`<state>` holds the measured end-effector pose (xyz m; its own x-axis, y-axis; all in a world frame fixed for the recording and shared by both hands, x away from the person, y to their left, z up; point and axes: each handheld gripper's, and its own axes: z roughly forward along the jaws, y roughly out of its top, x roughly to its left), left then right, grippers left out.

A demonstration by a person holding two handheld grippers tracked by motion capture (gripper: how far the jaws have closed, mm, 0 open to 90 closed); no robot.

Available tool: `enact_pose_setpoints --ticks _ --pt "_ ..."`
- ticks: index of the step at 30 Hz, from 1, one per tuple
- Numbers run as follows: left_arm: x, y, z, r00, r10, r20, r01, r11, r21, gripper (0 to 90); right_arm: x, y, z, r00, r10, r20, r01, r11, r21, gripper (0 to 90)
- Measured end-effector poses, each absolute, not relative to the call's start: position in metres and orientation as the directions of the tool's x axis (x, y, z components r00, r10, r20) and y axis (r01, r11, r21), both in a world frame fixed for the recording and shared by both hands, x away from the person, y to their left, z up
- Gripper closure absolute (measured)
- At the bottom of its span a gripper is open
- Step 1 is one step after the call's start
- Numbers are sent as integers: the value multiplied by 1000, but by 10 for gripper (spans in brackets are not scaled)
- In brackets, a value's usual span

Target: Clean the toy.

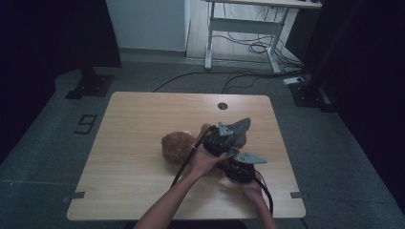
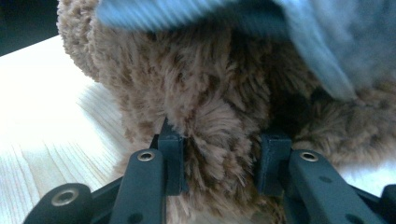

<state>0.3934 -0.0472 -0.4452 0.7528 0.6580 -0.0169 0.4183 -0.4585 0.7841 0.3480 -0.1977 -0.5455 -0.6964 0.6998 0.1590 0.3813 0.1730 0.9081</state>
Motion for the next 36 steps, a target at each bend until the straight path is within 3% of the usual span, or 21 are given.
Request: enact_pose_setpoints --ticks 4,8,25,36 --pt "394 -39 -456 745 665 -57 433 -417 799 792 348 -199 -547 -697 699 162 388 177 904 620" --pt "388 -31 -451 741 672 -15 417 -442 794 791 348 -198 -546 -697 700 155 387 185 903 620" --pt "385 39 -455 675 737 -36 450 -372 812 793 349 -197 -546 -698 699 156 388 186 902 620" --pt "369 62 -451 674 739 -15 419 -366 831 794 348 -196 -545 -705 692 155 389 194 900 619"
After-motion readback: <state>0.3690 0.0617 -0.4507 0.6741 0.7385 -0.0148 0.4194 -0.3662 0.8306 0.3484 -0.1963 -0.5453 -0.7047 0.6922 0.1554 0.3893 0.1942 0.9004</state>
